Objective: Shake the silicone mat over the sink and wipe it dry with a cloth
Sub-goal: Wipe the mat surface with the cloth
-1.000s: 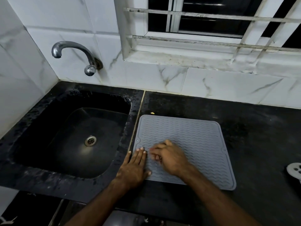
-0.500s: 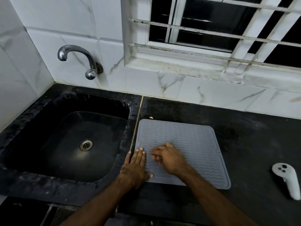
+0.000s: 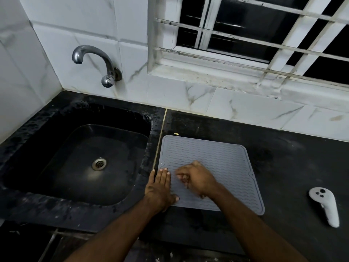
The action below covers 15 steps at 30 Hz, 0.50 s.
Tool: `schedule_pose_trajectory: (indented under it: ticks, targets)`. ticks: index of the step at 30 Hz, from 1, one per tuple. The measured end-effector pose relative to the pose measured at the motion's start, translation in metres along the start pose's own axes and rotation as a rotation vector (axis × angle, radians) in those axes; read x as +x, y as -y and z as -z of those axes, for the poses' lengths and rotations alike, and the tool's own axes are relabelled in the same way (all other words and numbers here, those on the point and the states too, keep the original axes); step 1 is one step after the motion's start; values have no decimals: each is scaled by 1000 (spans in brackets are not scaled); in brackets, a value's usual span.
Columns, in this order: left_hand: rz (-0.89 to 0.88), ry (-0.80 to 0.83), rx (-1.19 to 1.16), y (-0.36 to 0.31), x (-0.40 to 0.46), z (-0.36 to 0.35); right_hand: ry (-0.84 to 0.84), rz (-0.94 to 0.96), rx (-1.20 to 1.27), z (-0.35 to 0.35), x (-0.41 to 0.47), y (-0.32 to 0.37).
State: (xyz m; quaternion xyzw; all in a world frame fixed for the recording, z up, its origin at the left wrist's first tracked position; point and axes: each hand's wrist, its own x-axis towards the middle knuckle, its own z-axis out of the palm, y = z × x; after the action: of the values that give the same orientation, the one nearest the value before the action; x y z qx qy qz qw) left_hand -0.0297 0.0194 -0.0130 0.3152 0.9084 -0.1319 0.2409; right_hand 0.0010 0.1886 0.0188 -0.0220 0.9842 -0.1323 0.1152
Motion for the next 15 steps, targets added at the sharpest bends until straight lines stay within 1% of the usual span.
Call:
schedule_pose_trajectory:
  ticks: [3,6,9,11,12,15]
  targets:
    - [6,8,2,-1,0,1,-22,11,3,-12,3,2]
    - [-9,16,-14,1,-3,2,0,7,-5,-8,-7,-19]
    - [-12,29,-23,0,-6,6,3,-126,24,3,-20,-48]
    - [-5,40,-24,-2,-7,10,30,-151,-25,10,-20,-57]
    - [2,45,-24,-3,-7,11,38,-117,-39,13,-17,-54]
    - [11,54,-28,-5,-6,13,10,38,36,10,-5,-29]
